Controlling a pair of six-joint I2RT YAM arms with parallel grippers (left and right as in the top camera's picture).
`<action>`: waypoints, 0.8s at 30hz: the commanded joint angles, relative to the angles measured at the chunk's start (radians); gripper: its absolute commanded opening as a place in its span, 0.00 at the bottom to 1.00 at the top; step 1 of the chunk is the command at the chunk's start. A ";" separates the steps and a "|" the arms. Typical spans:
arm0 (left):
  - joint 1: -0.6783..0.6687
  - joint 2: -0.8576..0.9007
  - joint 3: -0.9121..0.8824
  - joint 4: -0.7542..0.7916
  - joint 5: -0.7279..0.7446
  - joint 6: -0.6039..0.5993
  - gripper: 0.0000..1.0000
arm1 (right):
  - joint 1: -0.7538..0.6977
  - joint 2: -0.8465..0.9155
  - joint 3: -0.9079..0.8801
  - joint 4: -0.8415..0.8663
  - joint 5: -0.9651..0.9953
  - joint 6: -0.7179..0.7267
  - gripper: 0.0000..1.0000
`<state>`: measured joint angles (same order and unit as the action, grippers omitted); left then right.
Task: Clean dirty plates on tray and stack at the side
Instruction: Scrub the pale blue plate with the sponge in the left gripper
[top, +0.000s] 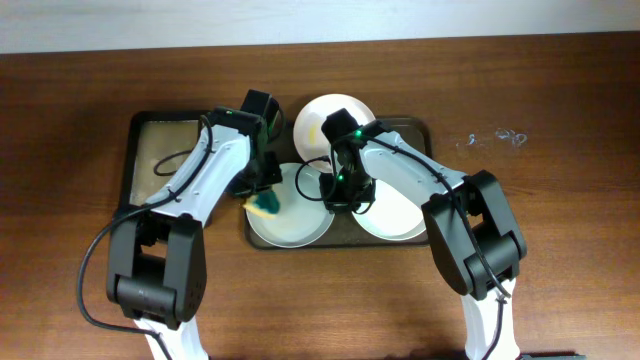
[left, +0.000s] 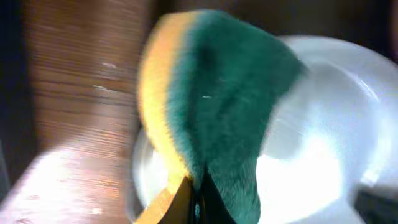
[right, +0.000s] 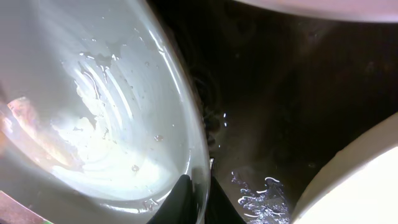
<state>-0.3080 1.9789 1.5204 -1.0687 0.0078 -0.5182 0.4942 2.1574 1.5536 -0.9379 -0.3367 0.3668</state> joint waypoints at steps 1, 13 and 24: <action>-0.024 0.007 -0.002 0.049 0.157 -0.011 0.00 | -0.003 0.010 -0.006 -0.007 0.035 -0.003 0.09; -0.076 0.008 -0.193 0.152 -0.267 -0.012 0.23 | -0.003 0.010 -0.006 -0.008 0.035 -0.003 0.09; -0.075 0.005 -0.161 0.118 -0.206 0.001 0.99 | -0.003 0.010 -0.006 -0.008 0.035 -0.004 0.09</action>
<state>-0.3904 1.9686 1.3483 -0.9272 -0.2169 -0.5209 0.4934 2.1574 1.5536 -0.9409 -0.3180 0.3668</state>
